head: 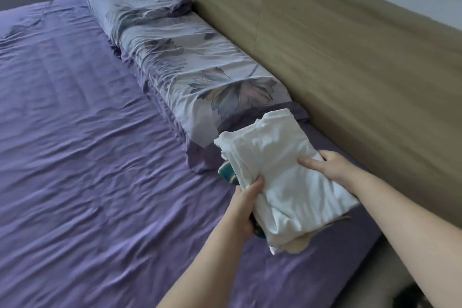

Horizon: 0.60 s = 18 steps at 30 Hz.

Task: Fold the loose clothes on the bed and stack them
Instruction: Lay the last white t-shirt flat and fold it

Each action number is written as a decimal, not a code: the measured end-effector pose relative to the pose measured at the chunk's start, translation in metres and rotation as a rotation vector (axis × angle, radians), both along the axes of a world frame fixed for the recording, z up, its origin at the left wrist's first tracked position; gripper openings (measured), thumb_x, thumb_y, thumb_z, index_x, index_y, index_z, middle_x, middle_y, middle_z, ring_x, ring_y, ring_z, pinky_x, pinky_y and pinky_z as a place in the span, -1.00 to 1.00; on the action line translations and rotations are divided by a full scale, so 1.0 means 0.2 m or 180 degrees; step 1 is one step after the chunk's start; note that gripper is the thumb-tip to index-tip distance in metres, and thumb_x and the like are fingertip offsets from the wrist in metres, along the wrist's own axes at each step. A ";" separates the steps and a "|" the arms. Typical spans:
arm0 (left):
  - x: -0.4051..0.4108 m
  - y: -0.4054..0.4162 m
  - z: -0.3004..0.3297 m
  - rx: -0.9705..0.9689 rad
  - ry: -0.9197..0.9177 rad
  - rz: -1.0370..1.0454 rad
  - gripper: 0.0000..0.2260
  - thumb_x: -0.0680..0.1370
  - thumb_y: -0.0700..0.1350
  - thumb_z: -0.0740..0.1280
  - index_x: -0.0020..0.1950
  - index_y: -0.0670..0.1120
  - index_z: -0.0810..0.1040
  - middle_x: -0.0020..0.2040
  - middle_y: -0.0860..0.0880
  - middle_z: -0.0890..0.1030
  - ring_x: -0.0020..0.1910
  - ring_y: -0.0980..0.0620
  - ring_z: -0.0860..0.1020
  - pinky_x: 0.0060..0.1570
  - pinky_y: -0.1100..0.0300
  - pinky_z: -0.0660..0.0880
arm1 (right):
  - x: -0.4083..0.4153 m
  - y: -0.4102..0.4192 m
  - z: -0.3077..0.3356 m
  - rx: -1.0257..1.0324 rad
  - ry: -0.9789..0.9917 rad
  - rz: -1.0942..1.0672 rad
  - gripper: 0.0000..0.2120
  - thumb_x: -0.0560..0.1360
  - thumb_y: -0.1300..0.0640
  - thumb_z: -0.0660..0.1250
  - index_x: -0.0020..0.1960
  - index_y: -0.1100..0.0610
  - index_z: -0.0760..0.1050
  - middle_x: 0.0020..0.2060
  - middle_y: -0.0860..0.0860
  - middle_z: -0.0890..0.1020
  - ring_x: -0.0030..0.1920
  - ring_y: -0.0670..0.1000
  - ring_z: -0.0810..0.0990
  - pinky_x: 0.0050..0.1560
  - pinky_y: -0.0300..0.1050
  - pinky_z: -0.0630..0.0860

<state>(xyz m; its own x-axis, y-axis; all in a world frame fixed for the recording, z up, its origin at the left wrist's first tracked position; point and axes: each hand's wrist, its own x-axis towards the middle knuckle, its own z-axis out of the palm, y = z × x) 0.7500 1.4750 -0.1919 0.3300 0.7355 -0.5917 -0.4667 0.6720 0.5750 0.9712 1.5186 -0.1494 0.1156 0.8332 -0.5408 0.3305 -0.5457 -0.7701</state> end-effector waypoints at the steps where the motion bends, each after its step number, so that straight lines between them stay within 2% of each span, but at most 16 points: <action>1: 0.04 0.00 -0.03 -0.0023 0.0051 0.0017 -0.58 0.49 -0.07 0.40 0.32 -0.09 0.42 0.15 -0.15 0.63 0.12 -0.16 0.60 0.19 -0.14 0.49 | 0.05 0.00 -0.04 -0.0018 -0.0052 0.0004 -0.67 0.31 -0.12 0.51 -0.02 0.02 0.59 -0.20 -0.09 0.72 -0.21 -0.05 0.70 -0.33 -0.22 0.55; 4: 0.15 0.00 -0.13 -0.0064 0.0233 0.0017 -0.55 0.49 -0.08 0.42 0.34 -0.10 0.41 0.15 -0.15 0.62 0.11 -0.14 0.61 0.12 -0.09 0.54 | 0.14 0.00 -0.18 -0.0070 -0.0297 0.0105 -0.65 0.33 -0.15 0.48 0.01 0.00 0.56 -0.17 -0.10 0.70 -0.21 -0.10 0.68 -0.29 -0.22 0.52; 7: 0.17 0.00 -0.19 -0.0169 0.0553 -0.0014 -0.49 0.43 -0.03 0.47 0.32 -0.10 0.43 0.15 -0.12 0.63 0.10 -0.12 0.61 0.14 -0.09 0.53 | 0.17 0.00 -0.29 -0.0020 -0.0433 0.0247 -0.68 0.37 -0.15 0.44 0.03 -0.02 0.52 -0.08 -0.12 0.65 -0.18 -0.19 0.61 -0.28 -0.28 0.46; 10: 0.17 0.02 -0.16 -0.0233 0.1096 0.0112 -0.47 0.41 -0.06 0.50 0.31 -0.14 0.43 0.12 -0.11 0.63 0.05 -0.08 0.62 -0.01 0.05 0.58 | 0.15 0.00 -0.34 0.0060 -0.0808 0.0351 -0.55 0.41 -0.12 0.41 0.20 0.09 0.44 0.06 -0.03 0.59 -0.06 -0.08 0.54 -0.13 -0.16 0.41; 11: 0.17 0.02 -0.15 -0.0190 0.1481 0.0181 -0.37 0.36 -0.05 0.53 0.35 -0.16 0.38 0.18 -0.13 0.59 0.10 -0.09 0.59 0.04 0.04 0.56 | 0.14 0.00 -0.34 0.0065 -0.0949 0.0374 -0.46 0.43 -0.11 0.40 0.30 0.11 0.37 0.18 0.03 0.55 0.05 0.00 0.53 -0.03 -0.12 0.39; 12: 0.17 0.02 -0.12 -0.0107 0.2063 0.0138 -0.22 0.32 0.01 0.55 0.43 -0.17 0.27 0.31 -0.17 0.48 0.22 -0.12 0.51 0.17 -0.01 0.49 | 0.12 0.00 -0.33 0.0111 -0.1137 0.0437 -0.36 0.44 -0.10 0.38 0.41 0.11 0.26 0.31 0.06 0.46 0.21 0.07 0.47 0.08 -0.08 0.38; 14: 0.16 0.02 -0.06 0.0145 0.3564 -0.0260 0.03 0.32 0.15 0.50 0.55 -0.11 -0.08 0.53 -0.19 0.06 0.47 -0.17 0.17 0.43 -0.05 0.18 | 0.10 -0.02 -0.29 0.0411 -0.1778 0.0819 -0.26 0.48 -0.07 0.35 0.51 0.06 0.05 0.48 0.07 0.22 0.41 0.13 0.27 0.31 0.00 0.29; 16: 0.13 0.02 0.00 0.1023 0.4901 -0.0583 0.04 0.39 0.21 0.41 0.52 0.00 -0.33 0.55 -0.11 -0.23 0.54 -0.10 -0.14 0.48 -0.03 -0.12 | 0.07 -0.05 -0.25 0.1000 -0.2541 0.1380 -0.34 0.52 0.02 0.30 0.52 -0.01 0.06 0.52 0.06 0.09 0.47 0.12 0.13 0.37 0.01 0.18; 18: 0.13 0.03 0.03 0.2459 0.5397 -0.1046 -0.10 0.46 0.22 0.31 0.52 0.07 -0.30 0.55 -0.07 -0.26 0.50 -0.05 -0.32 0.45 -0.03 -0.32 | 0.04 -0.07 -0.24 0.1499 -0.2867 0.1837 -0.46 0.53 0.10 0.25 0.47 -0.01 0.20 0.52 0.04 0.11 0.51 0.10 0.06 0.38 0.03 0.17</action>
<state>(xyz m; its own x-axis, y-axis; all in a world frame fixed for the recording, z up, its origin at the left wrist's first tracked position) 0.7753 1.4809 -0.1863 -0.0044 0.9999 -0.0138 0.9145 0.0096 0.4046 0.9801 1.5055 -0.1966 -0.1613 0.9837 -0.0800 0.9659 0.1408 -0.2171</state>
